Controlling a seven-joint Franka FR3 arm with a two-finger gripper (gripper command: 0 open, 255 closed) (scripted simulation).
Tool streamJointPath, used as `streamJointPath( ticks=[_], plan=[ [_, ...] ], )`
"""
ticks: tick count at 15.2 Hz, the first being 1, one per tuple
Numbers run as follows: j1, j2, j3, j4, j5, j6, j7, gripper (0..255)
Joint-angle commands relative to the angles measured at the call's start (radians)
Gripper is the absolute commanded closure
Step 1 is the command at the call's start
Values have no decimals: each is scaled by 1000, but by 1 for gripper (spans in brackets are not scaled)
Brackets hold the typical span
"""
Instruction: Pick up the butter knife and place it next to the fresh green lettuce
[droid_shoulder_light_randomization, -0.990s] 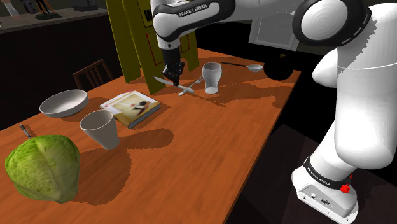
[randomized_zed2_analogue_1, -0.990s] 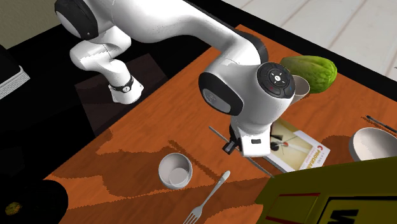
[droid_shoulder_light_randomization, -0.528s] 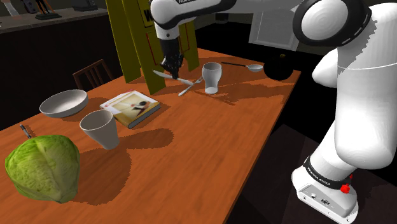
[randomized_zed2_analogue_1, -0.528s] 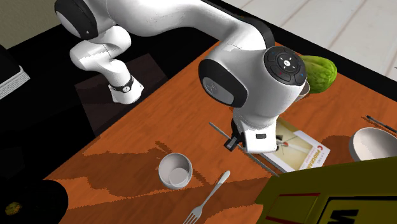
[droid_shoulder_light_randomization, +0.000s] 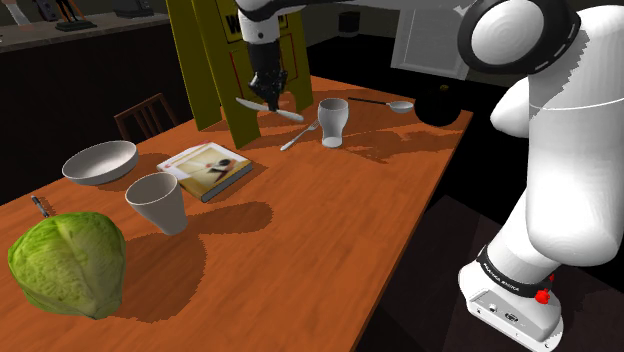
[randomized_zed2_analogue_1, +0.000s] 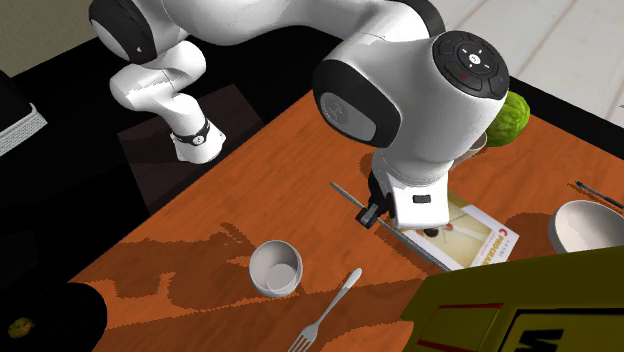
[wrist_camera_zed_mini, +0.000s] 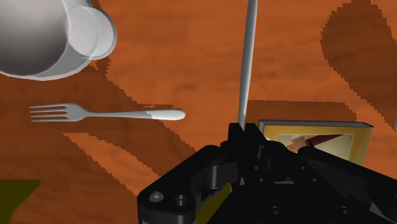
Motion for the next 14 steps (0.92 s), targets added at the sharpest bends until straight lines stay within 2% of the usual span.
streamJointPath(
  ticks=[1,9,14],
  plan=[
    [2,9,0,42,-1,-34,-1,255],
    [12,51,0,209,-7,-159,-1,255],
    [81,-3,28,123,-6,-127,100,255]
  ],
)
